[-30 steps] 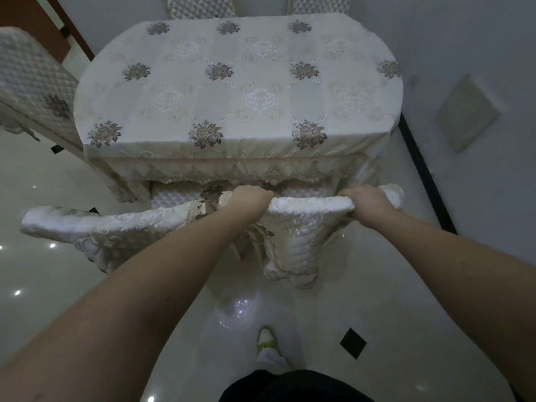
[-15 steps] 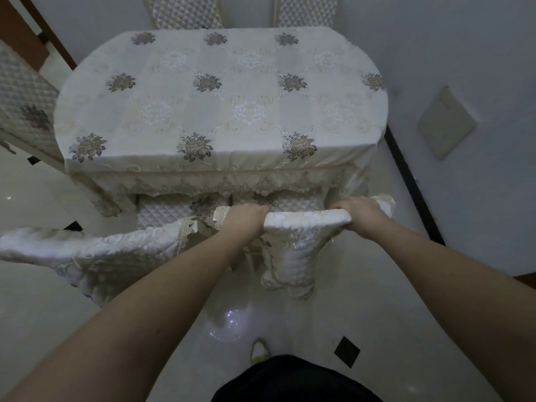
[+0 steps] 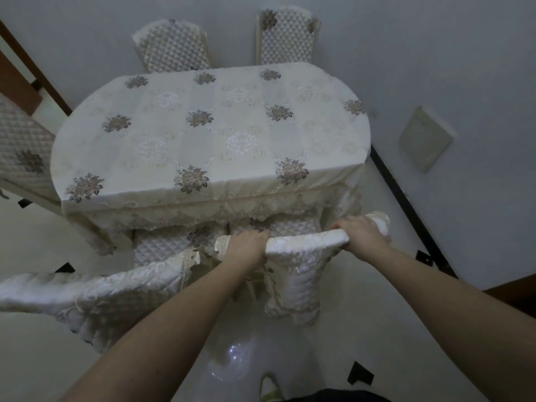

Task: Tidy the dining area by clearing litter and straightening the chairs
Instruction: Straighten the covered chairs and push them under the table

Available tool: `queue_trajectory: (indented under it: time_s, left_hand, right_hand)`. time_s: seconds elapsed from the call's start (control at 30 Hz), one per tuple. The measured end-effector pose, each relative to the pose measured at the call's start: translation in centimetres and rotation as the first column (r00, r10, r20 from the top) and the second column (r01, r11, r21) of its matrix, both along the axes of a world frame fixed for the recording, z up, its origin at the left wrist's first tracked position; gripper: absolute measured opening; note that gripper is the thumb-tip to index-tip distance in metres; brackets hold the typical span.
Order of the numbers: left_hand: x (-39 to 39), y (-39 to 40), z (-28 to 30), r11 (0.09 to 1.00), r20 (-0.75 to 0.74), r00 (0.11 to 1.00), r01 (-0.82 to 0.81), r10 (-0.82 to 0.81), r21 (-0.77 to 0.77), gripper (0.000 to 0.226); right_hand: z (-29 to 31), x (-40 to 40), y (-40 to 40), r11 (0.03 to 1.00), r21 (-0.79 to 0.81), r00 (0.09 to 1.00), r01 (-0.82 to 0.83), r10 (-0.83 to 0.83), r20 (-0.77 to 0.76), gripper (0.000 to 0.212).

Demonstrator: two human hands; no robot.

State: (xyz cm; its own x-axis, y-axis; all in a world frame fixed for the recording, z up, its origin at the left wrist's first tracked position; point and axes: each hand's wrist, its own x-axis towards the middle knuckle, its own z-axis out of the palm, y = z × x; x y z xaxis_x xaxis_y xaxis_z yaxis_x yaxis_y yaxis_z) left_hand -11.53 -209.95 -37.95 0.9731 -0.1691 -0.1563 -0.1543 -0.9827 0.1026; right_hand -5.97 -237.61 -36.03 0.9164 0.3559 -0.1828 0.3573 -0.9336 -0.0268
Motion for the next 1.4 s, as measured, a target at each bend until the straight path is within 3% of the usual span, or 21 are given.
queue_trajectory:
  time_s: [0.4, 0.63, 0.97, 1.07, 1.23, 1.4]
  left_hand:
    - [0.1, -0.1, 0.3, 0.996, -0.091, 0.994, -0.051, 0.058, 0.077, 0.028]
    - [0.3, -1.1, 0.6, 0.981, -0.136, 0.979, -0.13, 0.15, 0.146, 0.027]
    - [-1.5, -1.9, 0.3, 0.92, 0.005, 0.934, -0.352, 0.356, 0.174, 0.037]
    - [-2.5, -2.3, 0.3, 0.922, 0.06, 0.925, -0.378, 0.374, 0.081, 0.046]
    - [-4.3, -3.7, 1.0, 0.917, 0.07, 0.914, -0.397, 0.399, -0.041, 0.06]
    - [-7.1, -5.2, 0.7, 0.911, -0.024, 0.911, -0.413, 0.413, -0.016, 0.091]
  right_hand:
    - [-0.3, -1.0, 0.2, 1.0, 0.006, 0.999, 0.019, -0.019, 0.044, 0.026]
    - [-0.8, 0.3, -0.5, 0.996, 0.08, 0.997, -0.04, 0.046, -0.069, 0.033]
    - [-1.1, 0.7, -1.1, 0.984, 0.13, 0.992, -0.124, 0.124, 0.003, 0.023]
    - [-0.9, 0.6, -1.1, 0.983, 0.132, 0.991, -0.13, 0.131, 0.001, 0.023]
    - [-0.3, 0.5, -1.6, 0.977, 0.133, 0.985, -0.165, 0.171, -0.036, 0.033]
    - [0.8, -1.7, -2.4, 0.978, 0.179, 0.99, -0.105, 0.12, -0.071, 0.068]
